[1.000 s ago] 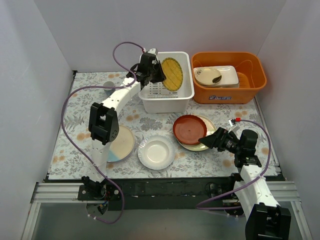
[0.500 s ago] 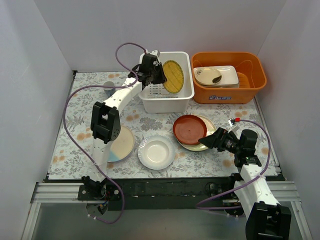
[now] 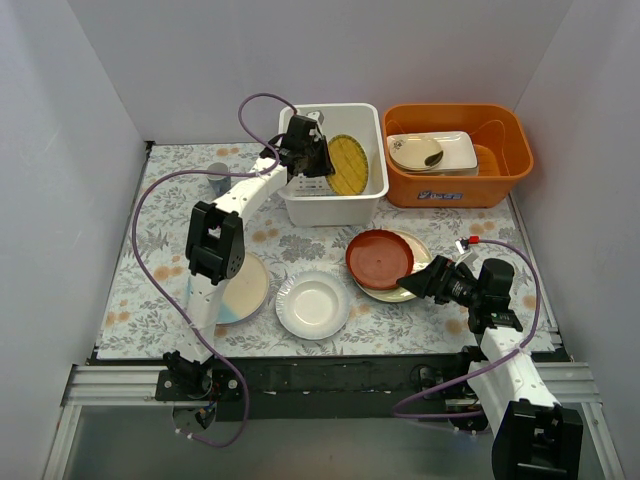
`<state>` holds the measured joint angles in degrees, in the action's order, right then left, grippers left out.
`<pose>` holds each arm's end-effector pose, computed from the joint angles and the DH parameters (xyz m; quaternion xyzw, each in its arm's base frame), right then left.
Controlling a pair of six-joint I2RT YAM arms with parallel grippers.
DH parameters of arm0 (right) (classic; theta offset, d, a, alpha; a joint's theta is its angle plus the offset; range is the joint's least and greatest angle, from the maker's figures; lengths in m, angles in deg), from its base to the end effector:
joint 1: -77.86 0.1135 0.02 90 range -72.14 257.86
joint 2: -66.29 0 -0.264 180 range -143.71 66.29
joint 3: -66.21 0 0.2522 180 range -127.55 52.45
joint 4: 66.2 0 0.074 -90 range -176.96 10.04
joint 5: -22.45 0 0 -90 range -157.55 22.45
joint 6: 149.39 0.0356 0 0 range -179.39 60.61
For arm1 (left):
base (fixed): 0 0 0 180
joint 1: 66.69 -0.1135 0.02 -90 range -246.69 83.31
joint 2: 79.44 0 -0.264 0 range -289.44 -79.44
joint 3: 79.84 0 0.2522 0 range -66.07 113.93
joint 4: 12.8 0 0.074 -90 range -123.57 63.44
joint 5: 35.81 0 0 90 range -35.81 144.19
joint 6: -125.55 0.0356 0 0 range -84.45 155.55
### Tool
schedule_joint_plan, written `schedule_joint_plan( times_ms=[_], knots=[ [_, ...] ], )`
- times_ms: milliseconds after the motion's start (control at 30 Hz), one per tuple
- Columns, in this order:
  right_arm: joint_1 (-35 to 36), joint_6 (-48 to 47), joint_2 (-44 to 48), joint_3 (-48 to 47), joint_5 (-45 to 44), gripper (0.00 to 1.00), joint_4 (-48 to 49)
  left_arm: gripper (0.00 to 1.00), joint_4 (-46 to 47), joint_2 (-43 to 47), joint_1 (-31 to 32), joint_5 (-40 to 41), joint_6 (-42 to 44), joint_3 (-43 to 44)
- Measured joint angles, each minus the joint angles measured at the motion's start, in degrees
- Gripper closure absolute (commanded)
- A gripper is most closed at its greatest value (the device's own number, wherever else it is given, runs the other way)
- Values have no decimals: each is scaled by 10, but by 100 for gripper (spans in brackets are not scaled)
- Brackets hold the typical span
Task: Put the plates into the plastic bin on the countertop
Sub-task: Place the plate in the plastic bin.
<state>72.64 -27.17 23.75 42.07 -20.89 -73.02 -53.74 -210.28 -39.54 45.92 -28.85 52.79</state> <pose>0.1556 0.0118 0.1704 0.0479 0.8024 0.4400 0.4002 0.4688 -0.2461 0.2521 -0.2584 0.8635 -0.3523 0.2520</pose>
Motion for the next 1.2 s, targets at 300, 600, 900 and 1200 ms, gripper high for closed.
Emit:
schedule_joint_plan(
  times_ms=[300, 600, 900, 1200],
  knots=[
    [0, -3, -7, 0, 0, 2, 0, 98, -4, -10, 0, -16, 3, 0],
    [0, -3, -23, 0, -2, 2, 5, 85, -8, -21, -1, -29, 2, 0],
    [0, -2, -32, 0, -9, 2, 10, 59, -30, -21, -1, -20, 21, 0],
    [0, -7, -63, -14, -34, 4, 4, 13, -39, -21, -2, -20, 26, 5]
  ],
)
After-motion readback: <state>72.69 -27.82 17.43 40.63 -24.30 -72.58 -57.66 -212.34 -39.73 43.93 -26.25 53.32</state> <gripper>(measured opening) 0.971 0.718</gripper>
